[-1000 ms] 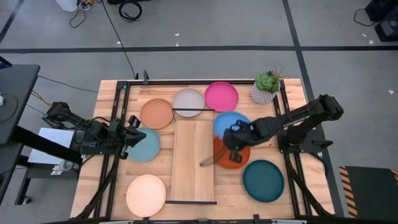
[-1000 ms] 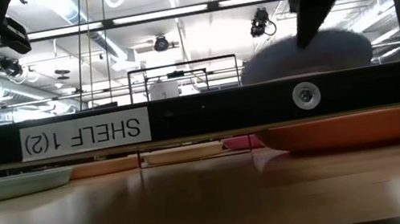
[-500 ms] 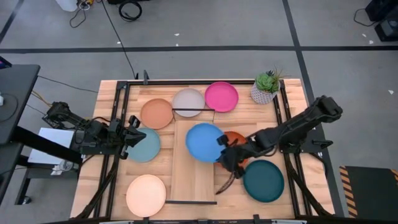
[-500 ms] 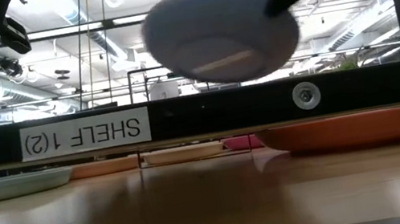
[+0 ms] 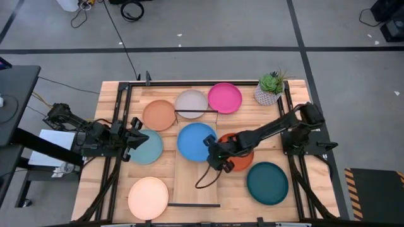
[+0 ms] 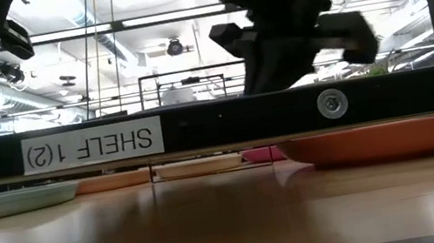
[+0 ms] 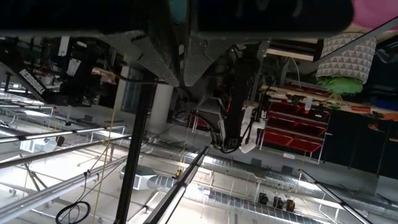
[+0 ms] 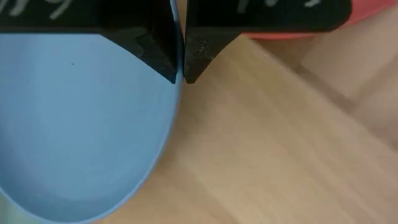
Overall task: Place and stack plates onto a shelf
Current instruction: Put the blue plate on the shelf, then stack the orange plate on top of the blue plate
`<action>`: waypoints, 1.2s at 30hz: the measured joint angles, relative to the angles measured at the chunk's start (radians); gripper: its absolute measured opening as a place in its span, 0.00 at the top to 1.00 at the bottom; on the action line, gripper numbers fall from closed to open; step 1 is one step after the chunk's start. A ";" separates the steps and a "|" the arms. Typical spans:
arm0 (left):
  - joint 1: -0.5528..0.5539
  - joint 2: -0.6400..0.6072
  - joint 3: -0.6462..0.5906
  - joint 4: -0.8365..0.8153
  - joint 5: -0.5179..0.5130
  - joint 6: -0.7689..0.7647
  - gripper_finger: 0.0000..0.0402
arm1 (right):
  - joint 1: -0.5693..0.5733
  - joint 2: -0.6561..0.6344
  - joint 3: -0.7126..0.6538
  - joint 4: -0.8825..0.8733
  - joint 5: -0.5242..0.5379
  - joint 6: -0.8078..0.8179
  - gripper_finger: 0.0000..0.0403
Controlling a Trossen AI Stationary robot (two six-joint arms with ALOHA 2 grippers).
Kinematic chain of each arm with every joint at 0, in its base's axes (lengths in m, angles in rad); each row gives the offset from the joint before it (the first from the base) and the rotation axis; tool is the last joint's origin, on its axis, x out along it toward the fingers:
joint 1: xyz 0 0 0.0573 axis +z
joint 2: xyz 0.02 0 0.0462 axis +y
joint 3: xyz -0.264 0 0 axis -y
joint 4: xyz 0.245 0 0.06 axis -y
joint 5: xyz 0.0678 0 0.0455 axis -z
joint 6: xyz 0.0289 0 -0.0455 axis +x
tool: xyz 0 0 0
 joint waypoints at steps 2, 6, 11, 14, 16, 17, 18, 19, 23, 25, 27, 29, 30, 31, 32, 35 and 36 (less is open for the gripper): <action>0.000 0.000 0.000 -0.003 0.000 0.000 0.93 | -0.008 0.010 0.019 -0.004 0.034 0.002 0.93; 0.000 0.000 0.000 -0.003 0.000 0.000 0.93 | -0.032 0.009 0.021 -0.004 0.062 0.010 0.92; 0.000 0.000 0.000 -0.003 0.000 0.000 0.93 | -0.046 0.006 0.021 -0.002 0.059 0.046 0.90; 0.000 0.000 0.000 -0.003 0.000 0.000 0.93 | -0.044 0.007 0.021 -0.002 0.079 0.074 0.85; 0.000 0.000 0.000 -0.003 0.000 0.000 0.93 | -0.039 0.001 0.021 -0.003 0.090 0.091 0.82; 0.000 0.000 0.000 -0.003 0.000 0.000 0.93 | -0.036 -0.006 0.021 -0.003 0.091 0.094 0.79; 0.000 0.000 0.000 -0.003 0.000 0.000 0.93 | -0.031 -0.014 0.021 -0.004 0.092 0.096 0.77; 0.000 0.000 0.000 -0.003 0.000 0.000 0.93 | -0.026 -0.020 0.021 -0.003 0.092 0.099 0.75; 0.000 0.000 0.000 -0.003 0.000 0.000 0.93 | 0.003 -0.055 0.021 -0.047 0.127 0.160 0.68; 0.000 0.000 0.000 -0.003 0.000 0.000 0.93 | 0.025 -0.086 0.021 -0.106 0.162 0.212 0.65; 0.000 0.000 0.000 -0.003 0.000 0.000 0.93 | 0.047 -0.107 0.021 -0.164 0.179 0.289 0.63; 0.000 0.000 0.000 -0.002 0.000 0.000 0.93 | 0.067 -0.118 0.021 -0.218 0.183 0.395 0.62; 0.000 0.000 0.000 -0.002 0.000 0.000 0.93 | 0.078 -0.120 0.021 -0.239 0.183 0.453 0.62; 0.000 0.000 0.000 -0.002 0.000 0.000 0.93 | 0.087 -0.121 0.021 -0.262 0.181 0.511 0.61; 0.000 0.000 0.000 -0.002 0.000 0.000 0.93 | 0.098 -0.121 0.021 -0.293 0.168 0.564 0.61; 0.000 0.000 0.000 -0.002 0.000 0.001 0.93 | 0.140 -0.112 0.021 -0.360 0.128 0.700 0.60; 0.000 0.000 0.000 -0.002 0.000 0.001 0.93 | 0.155 -0.110 0.021 -0.381 0.122 0.741 0.59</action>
